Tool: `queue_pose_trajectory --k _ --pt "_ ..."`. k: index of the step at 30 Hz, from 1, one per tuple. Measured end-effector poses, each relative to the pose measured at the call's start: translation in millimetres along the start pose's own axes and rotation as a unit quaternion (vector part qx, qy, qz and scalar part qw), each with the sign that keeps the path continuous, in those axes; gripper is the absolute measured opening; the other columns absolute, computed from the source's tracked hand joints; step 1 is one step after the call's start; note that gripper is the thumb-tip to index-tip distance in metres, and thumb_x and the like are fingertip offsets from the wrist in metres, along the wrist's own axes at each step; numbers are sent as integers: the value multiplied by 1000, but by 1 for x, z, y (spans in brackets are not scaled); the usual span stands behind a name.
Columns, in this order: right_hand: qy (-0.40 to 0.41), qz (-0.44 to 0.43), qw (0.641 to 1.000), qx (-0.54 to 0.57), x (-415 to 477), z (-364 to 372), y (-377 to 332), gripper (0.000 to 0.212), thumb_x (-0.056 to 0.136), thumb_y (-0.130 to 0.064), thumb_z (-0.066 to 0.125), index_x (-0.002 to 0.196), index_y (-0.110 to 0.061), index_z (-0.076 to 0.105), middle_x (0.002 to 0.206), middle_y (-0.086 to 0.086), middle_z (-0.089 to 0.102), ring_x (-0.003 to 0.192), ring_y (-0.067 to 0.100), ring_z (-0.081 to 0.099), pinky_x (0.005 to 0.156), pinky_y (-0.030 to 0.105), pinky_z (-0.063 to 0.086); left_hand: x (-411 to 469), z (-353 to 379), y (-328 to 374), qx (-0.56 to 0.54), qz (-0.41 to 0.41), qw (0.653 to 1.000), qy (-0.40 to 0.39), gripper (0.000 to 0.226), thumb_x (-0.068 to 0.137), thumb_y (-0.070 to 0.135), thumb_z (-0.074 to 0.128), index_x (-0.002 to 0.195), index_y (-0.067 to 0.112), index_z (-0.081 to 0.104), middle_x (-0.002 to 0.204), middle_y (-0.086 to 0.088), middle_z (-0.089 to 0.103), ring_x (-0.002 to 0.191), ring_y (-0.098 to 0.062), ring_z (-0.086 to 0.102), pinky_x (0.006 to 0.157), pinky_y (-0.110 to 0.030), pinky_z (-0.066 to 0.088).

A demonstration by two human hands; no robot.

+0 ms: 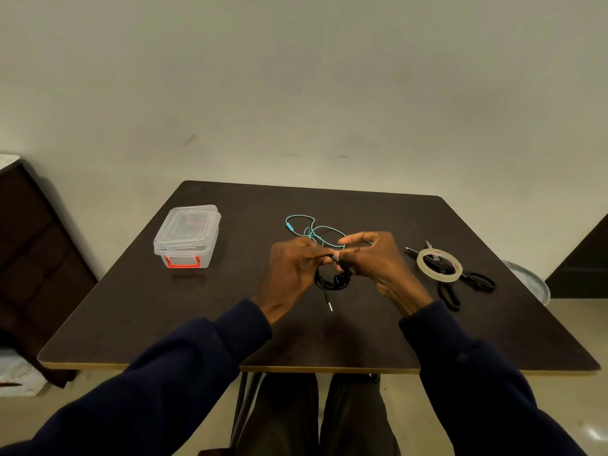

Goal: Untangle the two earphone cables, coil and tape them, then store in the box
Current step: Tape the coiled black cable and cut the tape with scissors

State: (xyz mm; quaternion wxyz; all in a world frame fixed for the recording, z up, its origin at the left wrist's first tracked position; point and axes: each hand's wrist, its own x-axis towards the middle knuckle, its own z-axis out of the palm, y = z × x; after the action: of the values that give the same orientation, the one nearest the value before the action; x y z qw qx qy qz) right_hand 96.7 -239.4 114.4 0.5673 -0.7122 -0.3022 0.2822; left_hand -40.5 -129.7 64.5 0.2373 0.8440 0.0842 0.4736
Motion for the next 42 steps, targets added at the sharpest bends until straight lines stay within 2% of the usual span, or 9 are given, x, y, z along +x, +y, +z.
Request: queue_pose_trajectory --k 4,10,13,19,22,27,32,37,42 --pt "-45 45 998 12 4 -2 -4 35 77 0 80 108 -1 64 81 21 76 67 26 74 61 31 62 -1 0 0 7 17 1000 -14 19 86 9 75 104 14 78 88 -3 70 75 -8 63 66 -17 50" --pt "-97 24 992 -75 5 -3 -3 21 78 -10 81 96 -4 72 80 16 77 66 21 73 57 24 58 0 1 0 -78 -67 992 -73 12 91 13 71 101 10 74 96 2 69 88 -9 65 78 -27 57" --pt "-105 13 991 -85 3 -5 -1 14 86 -10 74 98 -2 72 78 11 77 64 16 73 53 19 54 0 0 -3 -96 -104 987 -73 11 89 14 74 99 12 76 93 5 71 87 -8 68 76 -21 56" --pt "-137 7 988 -67 3 -9 8 18 98 -16 61 108 -4 69 91 16 77 85 27 76 77 34 61 2 -1 -5 -114 -166 975 -88 7 88 14 75 95 15 77 88 6 75 82 -4 71 74 -20 57" --pt "-150 -16 986 -72 -1 -10 9 22 101 -22 56 113 -8 67 92 13 78 87 21 76 76 28 60 2 -2 -6 -148 -216 962 -77 5 86 12 77 91 13 78 82 5 76 76 -5 72 69 -17 55" --pt "-167 -55 981 -80 -8 -10 15 33 93 -16 67 123 -6 59 94 12 78 95 22 75 88 32 58 1 -2 -9 -208 -282 934 -65 7 83 12 80 89 9 79 82 -5 78 79 -22 75 77 -36 61" --pt "-151 -76 976 -135 -10 -9 21 58 74 -18 85 126 -14 57 92 4 79 90 15 75 86 37 58 3 -3 -2 -264 -318 908 -76 10 84 8 78 92 1 76 82 -11 78 79 -27 76 81 -39 61" --pt "-109 -123 976 -145 -17 -3 27 53 78 -8 82 125 -16 58 83 1 77 80 13 75 76 31 62 4 -7 5 -294 -362 881 -80 13 84 10 78 90 -1 76 82 -15 77 79 -25 74 72 -28 56" --pt "-43 -191 962 -190 -23 2 39 50 79 -11 81 122 -21 58 82 -1 75 77 8 73 74 29 62 4 -7 5 -298 -399 862 -91 16 82 12 79 91 -2 76 85 -16 77 77 -21 72 66 -23 53"
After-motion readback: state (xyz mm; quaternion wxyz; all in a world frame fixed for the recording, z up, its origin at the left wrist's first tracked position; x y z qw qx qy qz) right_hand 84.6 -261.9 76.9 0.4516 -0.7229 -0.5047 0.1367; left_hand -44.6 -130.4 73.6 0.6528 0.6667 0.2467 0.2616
